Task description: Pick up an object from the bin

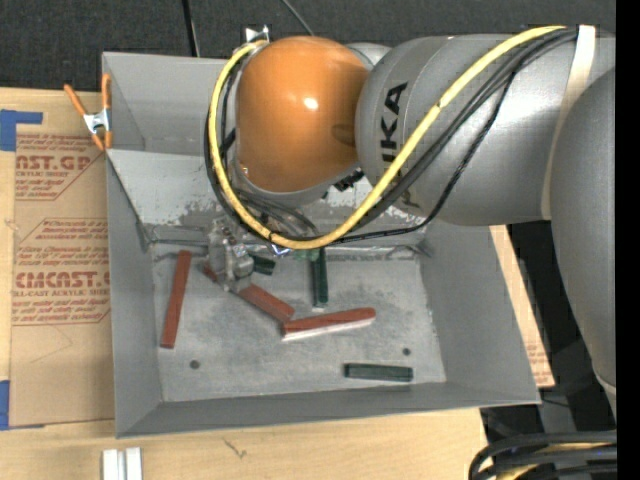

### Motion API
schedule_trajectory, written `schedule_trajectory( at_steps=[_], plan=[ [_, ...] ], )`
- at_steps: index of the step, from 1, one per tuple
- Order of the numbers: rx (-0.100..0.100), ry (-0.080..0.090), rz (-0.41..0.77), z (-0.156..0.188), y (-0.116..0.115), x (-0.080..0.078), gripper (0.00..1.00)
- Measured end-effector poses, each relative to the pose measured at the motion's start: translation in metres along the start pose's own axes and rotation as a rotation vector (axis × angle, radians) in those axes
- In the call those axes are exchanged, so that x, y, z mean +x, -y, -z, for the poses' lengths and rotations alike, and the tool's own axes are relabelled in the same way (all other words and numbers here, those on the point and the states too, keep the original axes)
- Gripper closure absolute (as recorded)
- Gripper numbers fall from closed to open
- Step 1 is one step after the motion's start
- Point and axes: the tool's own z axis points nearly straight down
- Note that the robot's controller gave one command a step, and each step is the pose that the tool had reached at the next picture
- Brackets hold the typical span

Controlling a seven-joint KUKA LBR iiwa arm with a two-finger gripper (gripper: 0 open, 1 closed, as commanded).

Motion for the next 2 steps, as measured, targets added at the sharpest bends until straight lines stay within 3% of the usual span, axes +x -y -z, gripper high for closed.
schedule_trajectory(
  at_steps=[1,2],
  plan=[
    [-0.002,-0.024,-0.004,-0.0249,0.0008,0.0112,1.00],
    [-0.002,-0.006,0.018,-0.0314,-0.0049,0.0086,0.00]
  ],
)
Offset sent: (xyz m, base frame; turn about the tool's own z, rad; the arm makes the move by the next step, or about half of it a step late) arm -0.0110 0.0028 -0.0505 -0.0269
